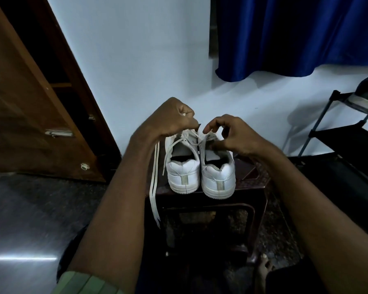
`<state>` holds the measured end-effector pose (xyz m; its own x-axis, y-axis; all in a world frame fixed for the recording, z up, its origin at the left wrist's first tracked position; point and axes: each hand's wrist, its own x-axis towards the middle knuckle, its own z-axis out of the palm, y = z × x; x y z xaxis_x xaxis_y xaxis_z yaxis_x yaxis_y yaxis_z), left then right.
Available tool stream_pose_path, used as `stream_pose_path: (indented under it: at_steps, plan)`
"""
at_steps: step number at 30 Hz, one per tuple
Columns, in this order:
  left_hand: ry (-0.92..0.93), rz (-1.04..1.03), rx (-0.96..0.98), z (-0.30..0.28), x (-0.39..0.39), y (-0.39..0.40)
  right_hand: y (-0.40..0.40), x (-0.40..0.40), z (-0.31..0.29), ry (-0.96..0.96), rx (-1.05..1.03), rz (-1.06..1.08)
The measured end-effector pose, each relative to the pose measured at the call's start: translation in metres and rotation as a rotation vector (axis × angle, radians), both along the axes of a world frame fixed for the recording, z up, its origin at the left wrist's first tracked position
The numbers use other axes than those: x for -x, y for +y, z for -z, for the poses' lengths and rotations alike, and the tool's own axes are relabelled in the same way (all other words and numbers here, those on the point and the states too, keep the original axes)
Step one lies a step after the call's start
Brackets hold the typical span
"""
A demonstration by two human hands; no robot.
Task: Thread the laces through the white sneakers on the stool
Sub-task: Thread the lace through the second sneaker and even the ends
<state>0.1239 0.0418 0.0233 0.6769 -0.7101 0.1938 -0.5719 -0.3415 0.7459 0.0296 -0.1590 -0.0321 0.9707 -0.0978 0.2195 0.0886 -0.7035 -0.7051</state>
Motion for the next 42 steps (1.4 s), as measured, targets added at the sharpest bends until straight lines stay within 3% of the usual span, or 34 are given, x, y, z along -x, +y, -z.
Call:
stream_pose_path:
  at_steps: [2, 7, 12, 19, 24, 28, 34, 38, 42]
  plan:
    - [0.059, -0.001, -0.055, -0.001, -0.002, 0.006, -0.001, -0.002, 0.004, 0.044, 0.076, 0.001]
    - [0.103, -0.016, -0.437, 0.009, -0.008, 0.005, 0.0, -0.002, 0.01, -0.002, 0.104, -0.002]
    - [0.038, -0.024, -0.577, 0.006, -0.004, -0.006, -0.002, -0.006, 0.014, -0.041, 0.089, 0.083]
    - [-0.132, -0.103, -0.492, 0.016, 0.001, -0.024, -0.009, -0.002, 0.01, -0.009, -0.04, 0.112]
    - [-0.274, -0.129, -0.559, 0.027, 0.007, -0.036, -0.011, 0.0, 0.007, 0.026, -0.151, 0.115]
    - [-0.075, -0.117, -0.398, 0.025, -0.002, -0.033, -0.012, 0.003, 0.006, 0.063, -0.232, 0.057]
    - [0.221, -0.127, 0.165, 0.018, 0.002, -0.036, 0.003, -0.002, 0.002, 0.088, -0.571, 0.053]
    - [0.098, -0.125, 0.098, 0.014, 0.005, -0.034, 0.004, 0.002, -0.014, 0.019, -1.05, -0.069]
    - [0.068, -0.137, 0.082, 0.014, 0.003, -0.029, -0.014, 0.006, -0.018, -0.159, -1.536, 0.08]
